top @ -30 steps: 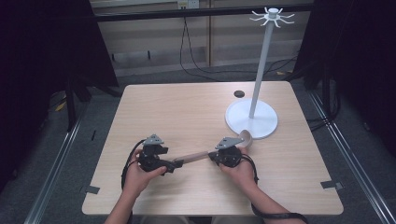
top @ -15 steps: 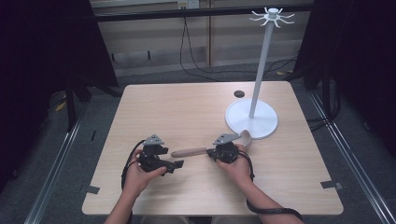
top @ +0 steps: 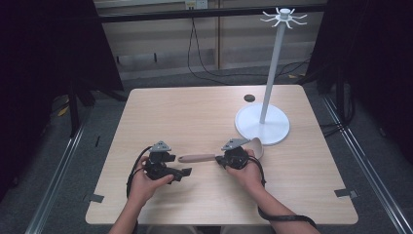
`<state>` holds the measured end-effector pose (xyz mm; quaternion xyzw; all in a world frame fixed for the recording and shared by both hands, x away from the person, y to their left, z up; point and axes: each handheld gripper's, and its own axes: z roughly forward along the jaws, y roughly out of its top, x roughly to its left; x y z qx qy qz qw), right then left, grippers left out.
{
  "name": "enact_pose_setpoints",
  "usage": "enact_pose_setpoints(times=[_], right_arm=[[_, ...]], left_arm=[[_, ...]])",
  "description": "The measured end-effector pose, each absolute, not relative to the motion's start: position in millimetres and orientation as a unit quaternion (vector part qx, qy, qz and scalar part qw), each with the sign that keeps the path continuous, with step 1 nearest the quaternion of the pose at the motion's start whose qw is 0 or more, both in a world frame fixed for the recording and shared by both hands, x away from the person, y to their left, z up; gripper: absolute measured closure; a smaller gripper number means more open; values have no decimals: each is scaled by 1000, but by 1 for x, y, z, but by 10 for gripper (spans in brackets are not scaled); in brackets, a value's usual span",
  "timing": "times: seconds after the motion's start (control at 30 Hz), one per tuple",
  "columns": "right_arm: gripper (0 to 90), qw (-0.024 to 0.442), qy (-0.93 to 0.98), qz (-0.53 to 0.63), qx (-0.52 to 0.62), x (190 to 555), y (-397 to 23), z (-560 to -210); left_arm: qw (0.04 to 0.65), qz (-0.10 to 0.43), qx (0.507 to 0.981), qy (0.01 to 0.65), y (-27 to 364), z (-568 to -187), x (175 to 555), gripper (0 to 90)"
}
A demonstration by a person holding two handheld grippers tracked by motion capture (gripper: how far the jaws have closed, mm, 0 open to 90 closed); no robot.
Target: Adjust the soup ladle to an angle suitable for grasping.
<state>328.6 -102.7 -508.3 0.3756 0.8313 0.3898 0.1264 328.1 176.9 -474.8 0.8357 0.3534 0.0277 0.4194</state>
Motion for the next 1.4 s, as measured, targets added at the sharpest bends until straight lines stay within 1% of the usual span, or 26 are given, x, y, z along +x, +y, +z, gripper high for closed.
enact_pose_setpoints(times=[0.43,0.73,0.93,1.13,1.17,1.2,1.23,1.27,1.37,1.4], right_arm=[[898,112,836,388,371,327,-108,-507],[890,111,851,372,353,325,-110,-497],[848,95,870,352,331,328,-114,-483],[813,96,885,329,316,332,-116,-472],[785,94,888,327,310,335,-117,-468],[785,94,888,327,310,335,-117,-468],[759,95,891,318,310,337,-118,-463],[759,95,891,318,310,337,-118,-463],[706,89,897,306,305,343,-122,-460],[706,89,897,306,305,343,-122,-460]], left_arm=[[418,29,836,355,179,-476,327,85],[414,30,838,355,180,-476,325,85],[414,29,837,358,181,-476,325,85],[413,29,837,357,180,-476,324,84],[413,27,838,356,180,-476,325,84],[413,27,838,356,180,-476,325,84],[415,29,837,357,181,-476,324,83],[415,29,837,357,181,-476,324,83],[414,27,836,358,181,-477,324,83],[414,27,837,357,181,-477,324,83]])
